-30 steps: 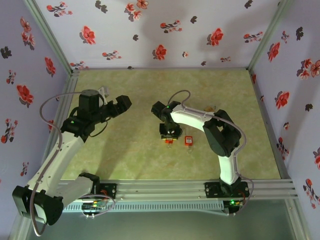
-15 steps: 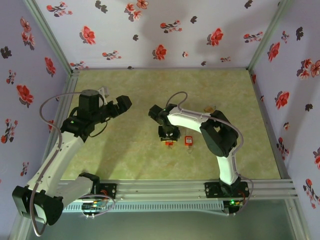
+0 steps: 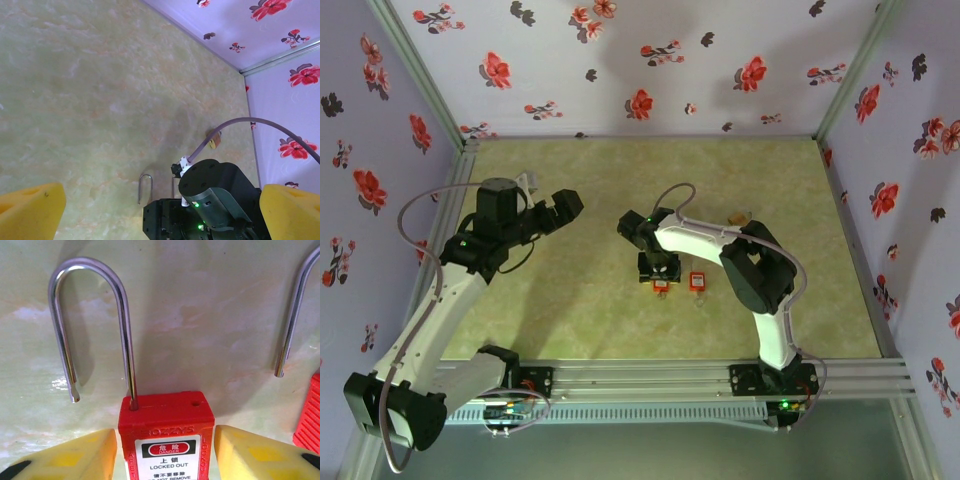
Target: Unlock with the key
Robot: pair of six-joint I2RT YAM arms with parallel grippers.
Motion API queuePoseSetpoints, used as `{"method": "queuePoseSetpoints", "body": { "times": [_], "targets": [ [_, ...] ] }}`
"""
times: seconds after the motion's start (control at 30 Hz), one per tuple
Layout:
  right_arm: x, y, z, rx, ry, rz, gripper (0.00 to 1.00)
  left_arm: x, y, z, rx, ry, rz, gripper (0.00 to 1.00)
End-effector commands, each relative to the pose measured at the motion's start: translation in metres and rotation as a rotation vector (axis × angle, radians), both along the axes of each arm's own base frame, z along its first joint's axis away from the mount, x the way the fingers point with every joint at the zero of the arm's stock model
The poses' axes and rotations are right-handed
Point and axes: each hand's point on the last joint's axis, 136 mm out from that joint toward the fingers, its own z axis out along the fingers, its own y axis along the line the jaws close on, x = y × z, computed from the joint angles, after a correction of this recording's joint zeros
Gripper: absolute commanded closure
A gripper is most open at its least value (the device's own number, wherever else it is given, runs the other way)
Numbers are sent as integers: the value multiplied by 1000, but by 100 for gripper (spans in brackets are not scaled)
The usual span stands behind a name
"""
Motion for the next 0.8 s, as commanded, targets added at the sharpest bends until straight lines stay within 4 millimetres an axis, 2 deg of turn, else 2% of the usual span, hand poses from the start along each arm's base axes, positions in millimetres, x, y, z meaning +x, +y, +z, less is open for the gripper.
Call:
{"method": "queuePoseSetpoints", "body": {
  "times": [0.0, 0.1, 0.3, 0.47, 0.57, 0.77],
  "targets": [
    [-1, -1, 24, 5, -30, -20, 45, 0, 6, 22, -2, -48, 16, 0],
    [5, -4, 43, 6, -70, -13, 42, 0, 6, 29, -7, -61, 18, 0],
    [17, -1, 95, 69, -173, 16, 36, 0, 9, 52, -18, -115, 33, 0],
    [28, -2, 135, 100, -286, 92, 24, 0, 17, 62, -10, -136, 69, 0],
    [36, -3, 165, 128, -374, 170, 15, 0, 25, 67, 2, -144, 95, 0],
    [49, -14, 223, 168, -544, 246, 5, -6, 47, 77, 37, -165, 162, 0]
  ]
}}
